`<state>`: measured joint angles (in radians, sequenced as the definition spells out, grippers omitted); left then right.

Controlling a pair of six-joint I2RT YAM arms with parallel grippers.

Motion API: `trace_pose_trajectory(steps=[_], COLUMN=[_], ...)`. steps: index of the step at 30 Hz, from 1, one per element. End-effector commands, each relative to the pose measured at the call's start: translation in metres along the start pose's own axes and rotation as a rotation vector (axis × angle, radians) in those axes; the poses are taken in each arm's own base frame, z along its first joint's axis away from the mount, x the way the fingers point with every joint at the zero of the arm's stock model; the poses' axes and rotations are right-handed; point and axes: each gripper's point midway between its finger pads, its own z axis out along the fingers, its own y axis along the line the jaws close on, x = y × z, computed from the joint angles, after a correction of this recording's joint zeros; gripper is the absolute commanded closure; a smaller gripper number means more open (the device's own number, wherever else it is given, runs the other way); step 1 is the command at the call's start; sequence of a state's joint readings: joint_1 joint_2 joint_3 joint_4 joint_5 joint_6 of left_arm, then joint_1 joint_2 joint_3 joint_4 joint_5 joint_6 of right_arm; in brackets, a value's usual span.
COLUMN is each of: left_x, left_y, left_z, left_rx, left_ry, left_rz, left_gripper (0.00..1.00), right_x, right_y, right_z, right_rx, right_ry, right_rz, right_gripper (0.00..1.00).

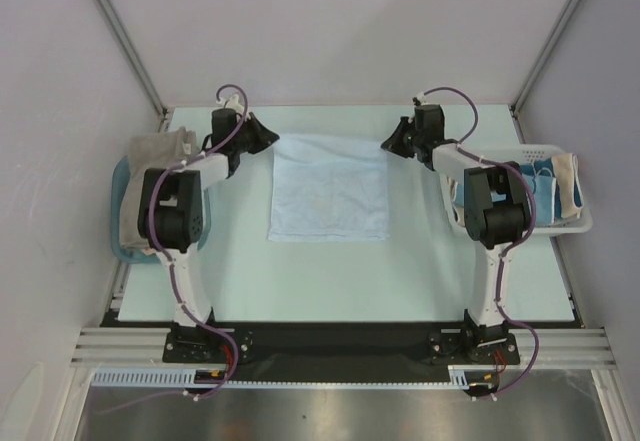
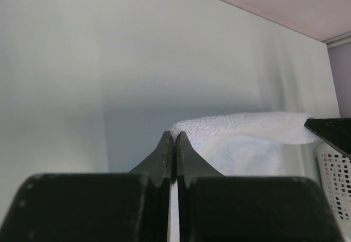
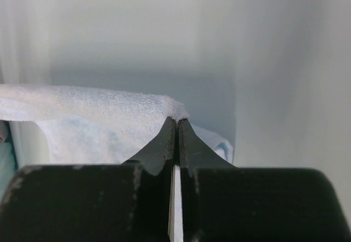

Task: Fold and stack the towels
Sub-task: Fold the towel

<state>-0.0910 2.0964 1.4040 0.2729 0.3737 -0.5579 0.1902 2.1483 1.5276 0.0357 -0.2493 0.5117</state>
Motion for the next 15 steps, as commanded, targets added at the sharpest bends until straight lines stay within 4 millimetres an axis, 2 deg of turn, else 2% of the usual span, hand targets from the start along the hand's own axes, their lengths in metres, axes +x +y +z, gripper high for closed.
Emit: trace_pose_trajectory(steps=[1, 2, 4, 5, 7, 8, 10, 15], left_x=[-0.039, -0.025, -0.025, -0.010, -0.004, 0.009, 0.024, 0.047], left_y=[-0.033, -0.027, -0.035, -0.029, -0.033, -0.026, -0.025, -0.022], left_z=[-0.037, -0.041, -0.055, -0.059, -0.069, -0.072, -0.081, -0.098], left_rx=[0.064, 0.045, 0.047, 0.026, 0.018, -0.004, -0.026, -0.091], left_ry=[-0.145, -0.122, -0.140, -0.114, -0.111, -0.093, -0.075, -0.058], left_rz=[0.034, 0.018, 0.024, 0.014, 0.005, -0.010, -0.029, -0.041], left_gripper=[1.00, 1.00, 1.00, 1.00, 1.00, 1.00, 1.00, 1.00], right_x=[-0.029, -0.026, -0.016, -0.011, -0.001, 0.008, 0.019, 0.040], right_y=[0.037, 0.039, 0.041, 0.042, 0.040, 0.040, 0.035, 0.021], right_z=[-0.033, -0.036, -0.048, -0.052, -0.064, -0.067, -0.080, -0.104], right_rx=[-0.059, -0.057, -0.052, -0.047, -0.030, -0.025, -0.005, 0.039], right_ry=[-0.115, -0.117, -0.114, -0.110, -0.106, -0.095, -0.091, -0.079], right_rz=[-0.067, -0.069, -0.069, -0.068, -0.068, -0.072, -0.072, -0.058], right_gripper=[1.00, 1.00, 1.00, 1.00, 1.00, 1.00, 1.00, 1.00])
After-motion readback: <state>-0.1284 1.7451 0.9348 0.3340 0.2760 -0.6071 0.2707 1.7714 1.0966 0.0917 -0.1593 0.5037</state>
